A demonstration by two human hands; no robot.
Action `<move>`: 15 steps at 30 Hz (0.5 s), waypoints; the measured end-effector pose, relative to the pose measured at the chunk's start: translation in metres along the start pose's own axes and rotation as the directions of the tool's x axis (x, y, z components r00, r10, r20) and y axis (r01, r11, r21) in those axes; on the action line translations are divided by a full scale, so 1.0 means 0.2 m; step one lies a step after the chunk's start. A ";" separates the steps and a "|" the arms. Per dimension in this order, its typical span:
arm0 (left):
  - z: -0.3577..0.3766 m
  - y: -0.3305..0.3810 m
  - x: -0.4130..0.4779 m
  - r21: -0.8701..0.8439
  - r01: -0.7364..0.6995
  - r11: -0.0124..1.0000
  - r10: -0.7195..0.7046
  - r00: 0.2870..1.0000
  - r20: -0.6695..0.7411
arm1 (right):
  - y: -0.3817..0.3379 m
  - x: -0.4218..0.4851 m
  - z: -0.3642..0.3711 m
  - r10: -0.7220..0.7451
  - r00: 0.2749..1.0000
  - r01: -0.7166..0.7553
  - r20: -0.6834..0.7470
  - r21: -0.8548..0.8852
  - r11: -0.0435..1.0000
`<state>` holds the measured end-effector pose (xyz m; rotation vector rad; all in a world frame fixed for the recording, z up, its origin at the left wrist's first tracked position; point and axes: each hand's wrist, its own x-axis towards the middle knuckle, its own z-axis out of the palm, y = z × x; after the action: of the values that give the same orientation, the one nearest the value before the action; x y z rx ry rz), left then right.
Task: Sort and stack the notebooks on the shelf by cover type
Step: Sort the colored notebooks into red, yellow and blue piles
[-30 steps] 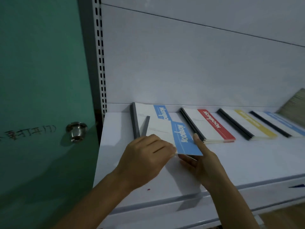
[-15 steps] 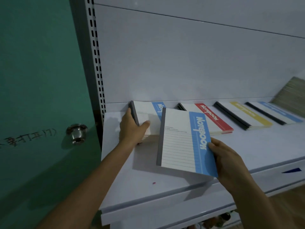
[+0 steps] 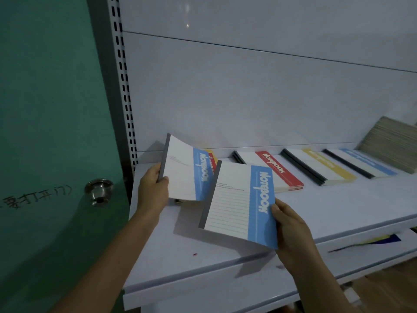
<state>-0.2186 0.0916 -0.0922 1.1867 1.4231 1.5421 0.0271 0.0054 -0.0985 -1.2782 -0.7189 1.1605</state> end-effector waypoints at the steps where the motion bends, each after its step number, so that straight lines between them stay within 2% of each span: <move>1: -0.01 0.02 -0.02 -0.049 -0.043 0.998 0.041 0.998 -0.053 | 0.00 -0.01 -0.02 -0.009 1.000 0.009 0.002 0.004 1.000; 3: -0.02 0.06 -0.06 -0.100 -0.126 0.987 0.111 0.983 -0.143 | -0.01 -0.02 -0.06 -0.016 1.000 0.016 0.008 0.011 1.000; 6: -0.01 0.10 -0.11 -0.091 -0.174 0.980 0.155 0.970 -0.186 | -0.01 -0.05 -0.14 -0.001 1.000 0.001 0.019 0.025 1.000; 15: 0.15 0.00 -0.18 -0.039 0.048 0.998 -0.057 0.959 -0.279 | -0.06 -0.03 -0.20 0.051 0.996 -0.047 0.066 -0.058 0.997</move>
<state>-0.1789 0.0681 -0.0979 0.9301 1.5905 1.7407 0.0648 -0.0118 -0.0932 -1.3152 -0.7790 1.2359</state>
